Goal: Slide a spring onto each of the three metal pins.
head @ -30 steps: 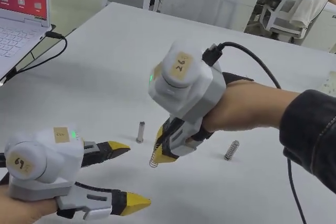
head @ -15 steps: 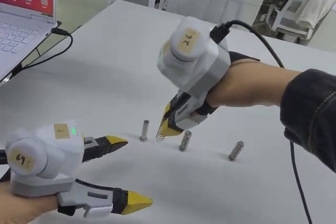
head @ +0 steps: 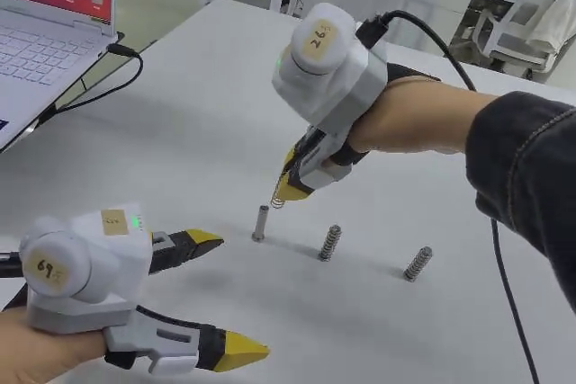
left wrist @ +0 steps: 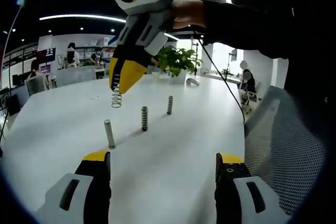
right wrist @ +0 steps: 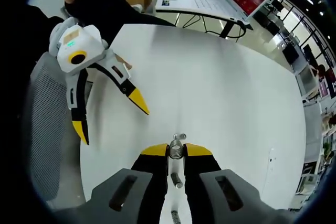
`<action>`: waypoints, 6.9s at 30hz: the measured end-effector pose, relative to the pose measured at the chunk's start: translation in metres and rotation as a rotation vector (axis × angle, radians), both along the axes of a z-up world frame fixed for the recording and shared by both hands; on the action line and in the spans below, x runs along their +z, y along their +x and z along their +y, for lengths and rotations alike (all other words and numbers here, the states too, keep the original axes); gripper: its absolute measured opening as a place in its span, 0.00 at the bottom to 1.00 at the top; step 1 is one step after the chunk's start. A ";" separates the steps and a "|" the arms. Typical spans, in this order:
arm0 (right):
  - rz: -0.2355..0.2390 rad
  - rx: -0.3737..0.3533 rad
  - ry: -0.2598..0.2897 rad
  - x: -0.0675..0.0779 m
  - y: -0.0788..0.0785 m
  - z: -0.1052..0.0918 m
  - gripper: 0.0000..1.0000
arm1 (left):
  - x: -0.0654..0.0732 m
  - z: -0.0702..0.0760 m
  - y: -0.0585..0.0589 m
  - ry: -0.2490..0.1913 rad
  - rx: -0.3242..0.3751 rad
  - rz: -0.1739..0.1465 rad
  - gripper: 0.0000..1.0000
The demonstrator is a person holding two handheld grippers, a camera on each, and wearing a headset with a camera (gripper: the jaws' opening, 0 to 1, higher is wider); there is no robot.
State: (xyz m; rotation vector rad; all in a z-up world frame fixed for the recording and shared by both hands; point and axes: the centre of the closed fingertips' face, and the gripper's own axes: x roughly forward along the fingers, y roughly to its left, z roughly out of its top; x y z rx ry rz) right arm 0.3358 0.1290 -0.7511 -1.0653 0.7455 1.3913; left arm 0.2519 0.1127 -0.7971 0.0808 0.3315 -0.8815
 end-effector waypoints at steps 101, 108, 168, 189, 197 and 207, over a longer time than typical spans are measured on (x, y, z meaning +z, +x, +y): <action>0.118 -0.064 -0.073 -0.085 -0.004 -0.012 0.18 | -0.011 0.010 -0.001 0.000 0.012 0.033 0.78; 0.111 -0.074 -0.048 -0.080 -0.008 -0.016 0.19 | -0.009 0.009 0.001 0.008 0.005 0.030 0.78; 0.122 -0.293 0.223 -0.055 -0.083 -0.086 0.20 | 0.003 -0.016 -0.017 0.018 -0.048 0.026 0.78; 0.118 -0.465 0.332 -0.050 -0.077 -0.141 0.20 | 0.005 -0.019 -0.016 0.006 -0.041 0.030 0.78; 0.110 -0.521 0.364 -0.047 -0.076 -0.161 0.21 | 0.005 -0.020 -0.017 0.000 -0.040 0.034 0.78; 0.101 -0.560 0.420 -0.044 -0.076 -0.181 0.23 | 0.005 -0.018 -0.017 -0.006 -0.033 0.037 0.78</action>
